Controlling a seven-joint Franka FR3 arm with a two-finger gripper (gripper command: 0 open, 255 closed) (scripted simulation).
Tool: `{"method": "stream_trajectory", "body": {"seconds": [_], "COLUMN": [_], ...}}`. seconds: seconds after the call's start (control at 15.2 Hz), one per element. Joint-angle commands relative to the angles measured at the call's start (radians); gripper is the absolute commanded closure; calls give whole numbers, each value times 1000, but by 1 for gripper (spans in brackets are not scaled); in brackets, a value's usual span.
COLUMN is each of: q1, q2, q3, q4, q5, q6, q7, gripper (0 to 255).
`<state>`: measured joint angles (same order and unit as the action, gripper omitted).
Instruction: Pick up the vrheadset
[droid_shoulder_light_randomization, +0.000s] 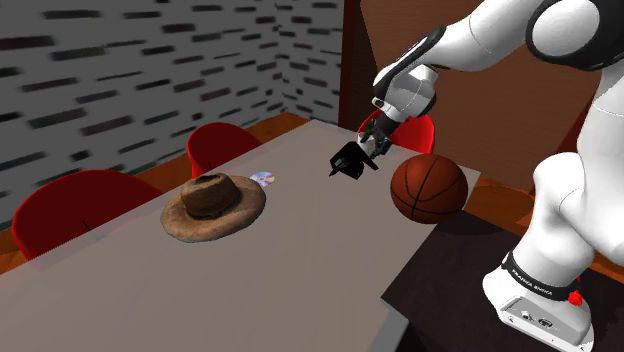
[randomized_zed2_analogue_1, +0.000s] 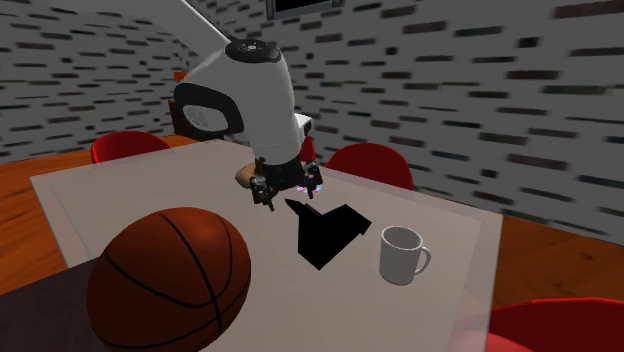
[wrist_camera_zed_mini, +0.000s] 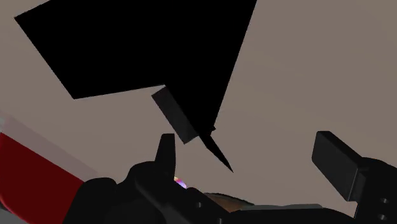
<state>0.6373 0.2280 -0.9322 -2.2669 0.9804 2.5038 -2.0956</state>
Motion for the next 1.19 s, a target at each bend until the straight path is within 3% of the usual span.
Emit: {"method": "stream_trajectory", "body": {"seconds": [0.0, 0.2, 0.79, 0.86, 1.12], "q1": [-83, -171, -217, -217, -217], "q2": [118, 230, 312, 311, 311], "q3": [70, 150, 206, 206, 206], "q4": [98, 207, 221, 221, 221], "q5": [129, 215, 317, 317, 317], "q6": [-74, -137, -123, -123, -123], "q7": [-159, -296, -380, -379, -380], "gripper": [0, 0, 0, 255, 255]}}
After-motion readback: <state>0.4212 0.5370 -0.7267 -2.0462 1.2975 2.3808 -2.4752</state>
